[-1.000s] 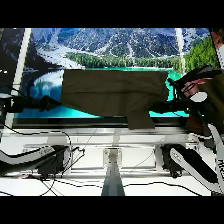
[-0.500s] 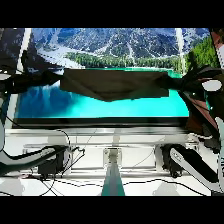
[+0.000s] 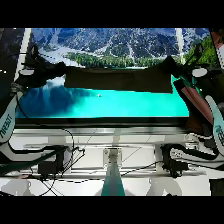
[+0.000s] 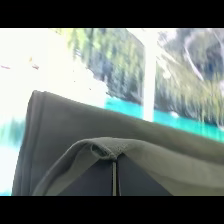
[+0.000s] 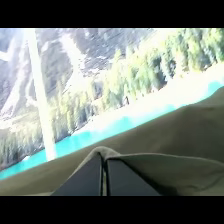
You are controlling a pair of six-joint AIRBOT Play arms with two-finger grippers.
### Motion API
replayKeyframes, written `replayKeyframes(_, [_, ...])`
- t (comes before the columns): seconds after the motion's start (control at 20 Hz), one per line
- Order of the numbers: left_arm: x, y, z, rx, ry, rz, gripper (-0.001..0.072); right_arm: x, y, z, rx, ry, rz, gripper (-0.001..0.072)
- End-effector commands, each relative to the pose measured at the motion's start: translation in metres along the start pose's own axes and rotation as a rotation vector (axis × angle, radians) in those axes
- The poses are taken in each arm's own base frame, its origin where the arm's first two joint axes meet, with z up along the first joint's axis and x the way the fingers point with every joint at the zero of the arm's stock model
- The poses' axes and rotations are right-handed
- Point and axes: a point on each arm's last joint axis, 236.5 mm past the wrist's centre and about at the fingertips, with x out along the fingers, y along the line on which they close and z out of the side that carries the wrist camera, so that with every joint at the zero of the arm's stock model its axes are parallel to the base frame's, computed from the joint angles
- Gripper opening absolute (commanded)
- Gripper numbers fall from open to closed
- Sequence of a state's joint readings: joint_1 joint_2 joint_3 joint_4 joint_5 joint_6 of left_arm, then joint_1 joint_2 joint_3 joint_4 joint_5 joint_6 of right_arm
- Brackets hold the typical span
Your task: Fold the clothes and pants, and hang the long-sleeved shirts on hangers.
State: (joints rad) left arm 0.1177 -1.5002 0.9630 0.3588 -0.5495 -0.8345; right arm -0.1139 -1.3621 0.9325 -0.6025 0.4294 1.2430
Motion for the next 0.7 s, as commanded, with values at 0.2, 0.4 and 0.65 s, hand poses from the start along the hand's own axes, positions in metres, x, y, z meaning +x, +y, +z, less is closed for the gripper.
replayKeyframes(0.2, [0.013, 0.019, 0.012, -0.105, -0.082, 0.057, 0.0282, 0.029, -0.01, 0.019, -0.01, -0.06, -0.042, 0.0366])
replayKeyframes(0.4, [0.014, 0.009, 0.002, -0.1, -0.035, 0.016, 0.069, 0.028, -0.017, 0.015, -0.109, -0.04, -0.072, 0.0623])
replayKeyframes(0.65, [0.006, 0.032, -0.025, -0.024, 0.096, 0.077, 0.0689, 0.027, -0.03, -0.003, -0.27, 0.052, -0.118, 0.0623])
